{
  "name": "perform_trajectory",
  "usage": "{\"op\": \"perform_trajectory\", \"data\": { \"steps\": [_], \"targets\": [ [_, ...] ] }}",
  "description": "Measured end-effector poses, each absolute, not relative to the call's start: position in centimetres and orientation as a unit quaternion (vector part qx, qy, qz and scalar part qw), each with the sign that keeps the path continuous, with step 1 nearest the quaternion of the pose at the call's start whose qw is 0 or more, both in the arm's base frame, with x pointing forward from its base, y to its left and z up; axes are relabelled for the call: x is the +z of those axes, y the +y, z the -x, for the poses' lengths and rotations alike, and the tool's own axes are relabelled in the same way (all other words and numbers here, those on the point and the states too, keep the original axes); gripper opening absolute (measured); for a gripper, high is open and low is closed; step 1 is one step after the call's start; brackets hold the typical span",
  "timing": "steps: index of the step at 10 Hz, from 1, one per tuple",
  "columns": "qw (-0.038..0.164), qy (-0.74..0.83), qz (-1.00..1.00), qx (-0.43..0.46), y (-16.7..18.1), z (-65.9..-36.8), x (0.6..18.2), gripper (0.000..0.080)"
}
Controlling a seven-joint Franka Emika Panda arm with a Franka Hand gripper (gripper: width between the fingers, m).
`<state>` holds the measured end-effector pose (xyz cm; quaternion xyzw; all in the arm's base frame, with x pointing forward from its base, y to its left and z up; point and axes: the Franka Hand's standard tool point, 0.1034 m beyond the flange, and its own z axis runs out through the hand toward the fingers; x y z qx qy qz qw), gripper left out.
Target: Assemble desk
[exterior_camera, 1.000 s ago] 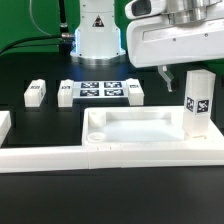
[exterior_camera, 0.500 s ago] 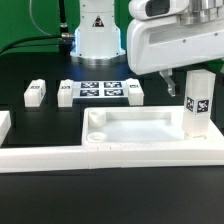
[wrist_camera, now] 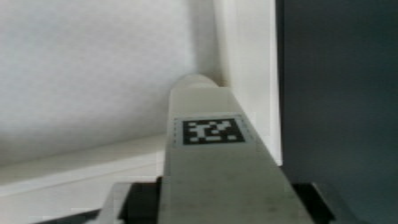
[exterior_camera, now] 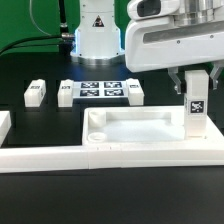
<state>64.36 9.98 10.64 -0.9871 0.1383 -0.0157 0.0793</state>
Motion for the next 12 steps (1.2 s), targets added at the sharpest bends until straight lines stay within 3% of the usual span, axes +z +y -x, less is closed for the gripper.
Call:
{"op": "perform_trajectory", "data": {
  "steps": [5, 7, 10, 11, 12],
  "targets": [
    [0.069, 0.553, 0.83, 0.007, 11.1, -64.2, 10.4, 0.0294],
    [0.077, 0.674, 0.734, 0.024, 11.4, -64.5, 10.4, 0.0294],
    [0.078, 0.643, 0.762, 0.019, 11.3, -64.5, 10.4, 0.0306],
    [0.083, 0.563, 0.822, 0.005, 10.9, -64.7, 10.5, 0.0491],
    [0.084, 0.48, 0.873, -0.005, 10.5, -64.8, 10.6, 0.0597]
  ]
}}
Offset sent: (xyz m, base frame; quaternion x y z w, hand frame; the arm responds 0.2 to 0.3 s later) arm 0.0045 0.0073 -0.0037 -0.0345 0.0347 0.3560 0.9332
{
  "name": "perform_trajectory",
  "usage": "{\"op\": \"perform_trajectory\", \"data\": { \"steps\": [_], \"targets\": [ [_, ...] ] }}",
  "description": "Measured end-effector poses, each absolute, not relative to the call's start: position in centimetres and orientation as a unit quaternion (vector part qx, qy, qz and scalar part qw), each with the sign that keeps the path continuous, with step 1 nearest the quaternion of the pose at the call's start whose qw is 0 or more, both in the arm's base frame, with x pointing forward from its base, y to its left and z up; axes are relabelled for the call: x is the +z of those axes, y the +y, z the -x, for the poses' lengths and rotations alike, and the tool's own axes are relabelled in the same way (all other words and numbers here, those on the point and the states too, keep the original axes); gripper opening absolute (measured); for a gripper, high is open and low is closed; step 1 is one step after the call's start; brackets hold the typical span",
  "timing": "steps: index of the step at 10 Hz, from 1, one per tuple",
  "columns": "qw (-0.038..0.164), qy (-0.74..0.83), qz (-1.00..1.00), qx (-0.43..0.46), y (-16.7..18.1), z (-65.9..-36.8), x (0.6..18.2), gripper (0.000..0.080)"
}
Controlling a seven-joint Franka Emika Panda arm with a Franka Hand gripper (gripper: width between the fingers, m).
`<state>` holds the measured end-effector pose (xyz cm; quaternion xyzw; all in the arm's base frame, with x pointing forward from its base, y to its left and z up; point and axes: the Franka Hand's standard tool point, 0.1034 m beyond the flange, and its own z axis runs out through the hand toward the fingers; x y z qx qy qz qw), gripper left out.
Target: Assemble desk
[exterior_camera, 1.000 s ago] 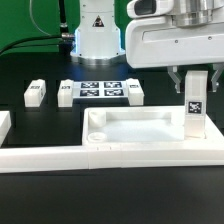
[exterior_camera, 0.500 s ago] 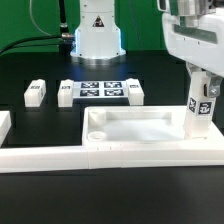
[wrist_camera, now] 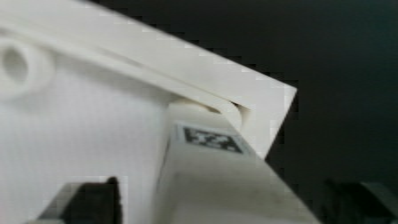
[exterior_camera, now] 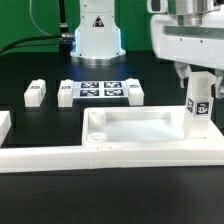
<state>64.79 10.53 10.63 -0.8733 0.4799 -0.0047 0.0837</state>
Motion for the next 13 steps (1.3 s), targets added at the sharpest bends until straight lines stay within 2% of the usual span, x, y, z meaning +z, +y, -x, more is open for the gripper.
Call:
{"op": "perform_trajectory", "data": {
  "steps": [1, 2, 5, 7, 8, 9, 10, 11, 12, 13],
  "targets": [
    [0.083, 0.425, 0.901, -0.009, 10.49, -64.74, 10.56, 0.0597],
    [0.082, 0.402, 0.912, -0.011, 10.49, -64.73, 10.54, 0.064],
    [0.079, 0.314, 0.946, -0.019, 10.45, -64.73, 10.51, 0.0649],
    [0.059, 0.035, 0.997, -0.043, 10.24, -64.9, 10.74, 0.0649],
    [0.055, -0.034, 0.997, -0.048, 10.33, -64.95, 10.96, 0.0649],
    [0.059, -0.009, 0.997, -0.047, 10.38, -64.94, 10.92, 0.0649],
    [0.059, -0.003, 0.997, -0.046, 10.36, -64.94, 10.92, 0.0552],
    [0.059, -0.003, 0.997, -0.046, 10.35, -64.94, 10.92, 0.0416],
    [0.062, 0.046, 0.996, -0.043, 10.4, -64.93, 10.92, 0.0416],
    [0.062, 0.083, 0.994, -0.041, 10.13, -64.96, 10.91, 0.0292]
  ]
}}
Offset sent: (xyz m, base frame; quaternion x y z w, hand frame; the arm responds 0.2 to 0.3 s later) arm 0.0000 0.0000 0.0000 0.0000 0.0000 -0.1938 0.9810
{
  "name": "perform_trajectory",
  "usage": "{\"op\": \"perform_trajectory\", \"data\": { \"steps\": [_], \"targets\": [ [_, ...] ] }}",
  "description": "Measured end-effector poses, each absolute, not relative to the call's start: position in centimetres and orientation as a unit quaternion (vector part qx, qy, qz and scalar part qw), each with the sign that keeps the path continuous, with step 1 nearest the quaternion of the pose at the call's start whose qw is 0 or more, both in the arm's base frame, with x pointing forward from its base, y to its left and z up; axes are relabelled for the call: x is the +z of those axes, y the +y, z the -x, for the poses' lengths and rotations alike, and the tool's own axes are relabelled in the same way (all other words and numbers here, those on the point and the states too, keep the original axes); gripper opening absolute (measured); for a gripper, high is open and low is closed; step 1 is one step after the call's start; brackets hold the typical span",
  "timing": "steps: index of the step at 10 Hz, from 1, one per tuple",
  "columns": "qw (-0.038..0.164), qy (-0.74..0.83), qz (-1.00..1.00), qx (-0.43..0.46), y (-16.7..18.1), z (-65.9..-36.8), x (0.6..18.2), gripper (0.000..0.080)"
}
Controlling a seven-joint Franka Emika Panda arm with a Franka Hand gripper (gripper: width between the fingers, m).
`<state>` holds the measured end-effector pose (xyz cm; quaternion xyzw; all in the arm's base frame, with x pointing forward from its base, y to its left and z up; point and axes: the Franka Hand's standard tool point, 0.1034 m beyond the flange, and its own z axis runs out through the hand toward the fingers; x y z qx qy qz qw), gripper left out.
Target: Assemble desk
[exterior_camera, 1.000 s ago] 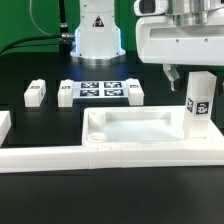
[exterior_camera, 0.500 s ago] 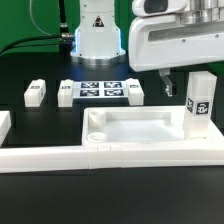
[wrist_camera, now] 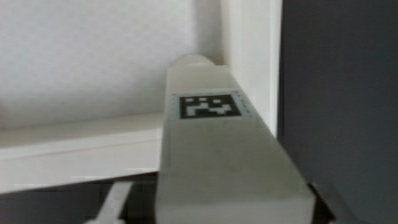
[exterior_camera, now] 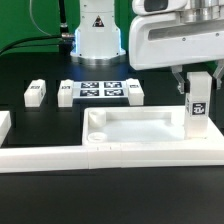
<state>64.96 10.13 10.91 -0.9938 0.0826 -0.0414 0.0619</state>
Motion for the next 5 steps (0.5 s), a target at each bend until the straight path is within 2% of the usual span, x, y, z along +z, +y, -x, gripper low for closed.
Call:
{"op": "perform_trajectory", "data": {
  "steps": [2, 5],
  "targets": [
    [0.064, 0.159, 0.984, -0.037, 10.0, -65.0, 10.87, 0.0292],
    [0.056, 0.4, 0.915, -0.024, 9.99, -64.77, 10.81, 0.0292]
  ]
}}
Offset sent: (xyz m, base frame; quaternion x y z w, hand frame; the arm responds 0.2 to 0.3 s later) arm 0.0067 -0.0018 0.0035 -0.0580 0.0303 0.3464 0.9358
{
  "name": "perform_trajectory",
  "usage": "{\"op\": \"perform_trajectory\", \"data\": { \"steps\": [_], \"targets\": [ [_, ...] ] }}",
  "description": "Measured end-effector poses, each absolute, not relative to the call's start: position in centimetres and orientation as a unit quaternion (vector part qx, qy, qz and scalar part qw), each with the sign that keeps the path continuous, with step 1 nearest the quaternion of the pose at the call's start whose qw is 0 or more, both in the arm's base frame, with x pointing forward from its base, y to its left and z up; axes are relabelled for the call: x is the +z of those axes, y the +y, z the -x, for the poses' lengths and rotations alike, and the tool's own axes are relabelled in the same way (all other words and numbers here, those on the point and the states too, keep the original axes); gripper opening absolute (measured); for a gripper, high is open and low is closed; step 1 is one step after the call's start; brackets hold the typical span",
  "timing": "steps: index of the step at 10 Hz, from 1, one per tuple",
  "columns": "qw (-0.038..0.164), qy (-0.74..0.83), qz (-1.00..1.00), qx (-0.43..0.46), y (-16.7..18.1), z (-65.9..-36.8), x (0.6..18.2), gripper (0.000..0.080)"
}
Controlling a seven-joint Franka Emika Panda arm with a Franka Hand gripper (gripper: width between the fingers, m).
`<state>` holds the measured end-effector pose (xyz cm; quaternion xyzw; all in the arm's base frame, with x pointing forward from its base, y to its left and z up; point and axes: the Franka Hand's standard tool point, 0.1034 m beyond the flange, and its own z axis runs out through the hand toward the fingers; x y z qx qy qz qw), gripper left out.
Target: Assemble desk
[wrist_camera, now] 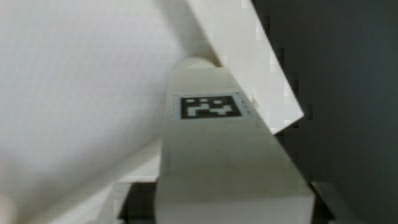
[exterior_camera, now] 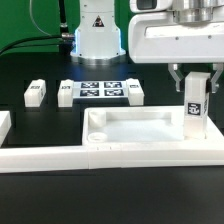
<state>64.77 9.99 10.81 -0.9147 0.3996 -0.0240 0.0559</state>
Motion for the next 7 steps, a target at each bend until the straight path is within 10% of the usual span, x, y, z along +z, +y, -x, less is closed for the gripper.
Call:
{"op": "perform_trajectory", "data": {
  "steps": [5, 7],
  "targets": [
    [0.072, 0.672, 0.737, 0.01, 10.43, -64.5, 10.69, 0.0321],
    [0.072, 0.662, 0.746, 0.009, 10.44, -64.5, 10.67, 0.0603]
  ]
}}
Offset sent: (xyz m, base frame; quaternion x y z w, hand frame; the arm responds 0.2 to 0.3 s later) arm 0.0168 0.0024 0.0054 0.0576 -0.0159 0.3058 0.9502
